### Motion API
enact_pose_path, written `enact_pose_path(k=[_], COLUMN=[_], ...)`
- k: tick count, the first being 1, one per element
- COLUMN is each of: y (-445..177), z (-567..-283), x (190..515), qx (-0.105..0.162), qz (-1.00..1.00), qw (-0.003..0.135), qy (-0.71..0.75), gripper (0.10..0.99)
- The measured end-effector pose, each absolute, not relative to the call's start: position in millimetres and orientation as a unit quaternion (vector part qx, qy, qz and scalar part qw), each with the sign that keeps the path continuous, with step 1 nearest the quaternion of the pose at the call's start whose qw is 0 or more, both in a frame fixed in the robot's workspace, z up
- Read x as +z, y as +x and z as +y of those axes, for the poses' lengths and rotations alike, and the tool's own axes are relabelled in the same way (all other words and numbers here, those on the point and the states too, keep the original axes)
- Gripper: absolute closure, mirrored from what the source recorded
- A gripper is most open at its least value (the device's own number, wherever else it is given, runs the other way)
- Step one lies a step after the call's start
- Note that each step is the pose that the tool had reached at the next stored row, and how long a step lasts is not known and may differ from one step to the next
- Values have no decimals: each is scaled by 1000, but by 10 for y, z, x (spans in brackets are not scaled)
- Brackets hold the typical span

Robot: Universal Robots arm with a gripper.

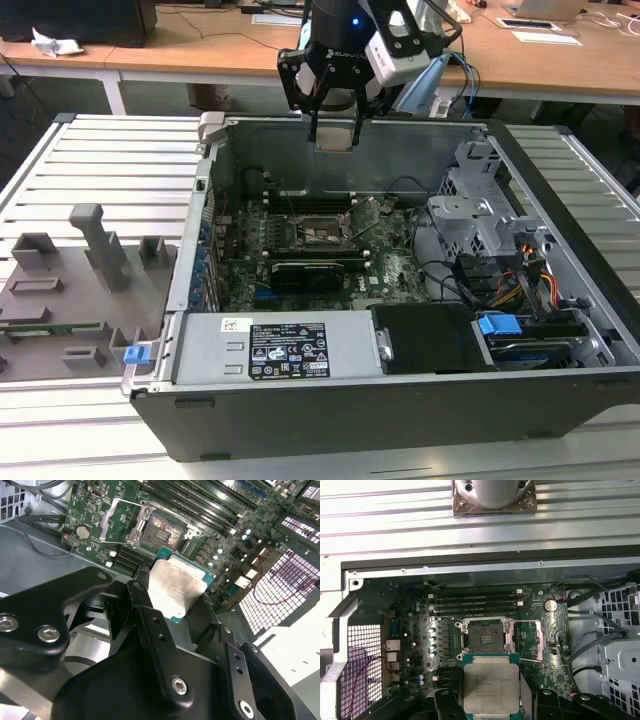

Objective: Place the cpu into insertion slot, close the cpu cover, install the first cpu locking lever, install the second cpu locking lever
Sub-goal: 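Place the cpu into insertion slot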

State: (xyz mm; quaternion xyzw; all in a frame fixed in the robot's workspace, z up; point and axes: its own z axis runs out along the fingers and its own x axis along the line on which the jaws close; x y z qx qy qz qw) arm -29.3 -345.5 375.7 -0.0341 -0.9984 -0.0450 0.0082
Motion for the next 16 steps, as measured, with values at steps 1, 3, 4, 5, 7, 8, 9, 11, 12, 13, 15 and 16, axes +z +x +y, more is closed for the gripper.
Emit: enact_pose_path(k=[1, 3, 4, 5, 7, 8, 9, 11, 12, 13, 15, 16], y=[-293, -293, -293, -293, -293, -293, -293, -293, -293, -293, -293, -293], z=[-3456, -3455, -3456, -3456, -3455, -3456, -3456, -3455, -3455, -3456, -3456, -3456], x=[3757, 3758, 3757, 3757, 3757, 3757, 3757, 3757, 3757, 3757, 3757, 3758], qx=[-45, -45, -45, -45, -45, -45, -45, -45, -45, -45, -45, -45], qz=[-998, -998, -998, -998, -998, -998, -998, -998, -998, -998, -997, -997], qw=[8, 8, 8, 8, 8, 7, 7, 7, 7, 7, 7, 7], qy=[-36, -41, -43, -44, -47, -49, -50, -51, -52, -53, -56, -57], gripper=[545, 545, 545, 545, 545, 545, 545, 545, 545, 545, 545, 545])
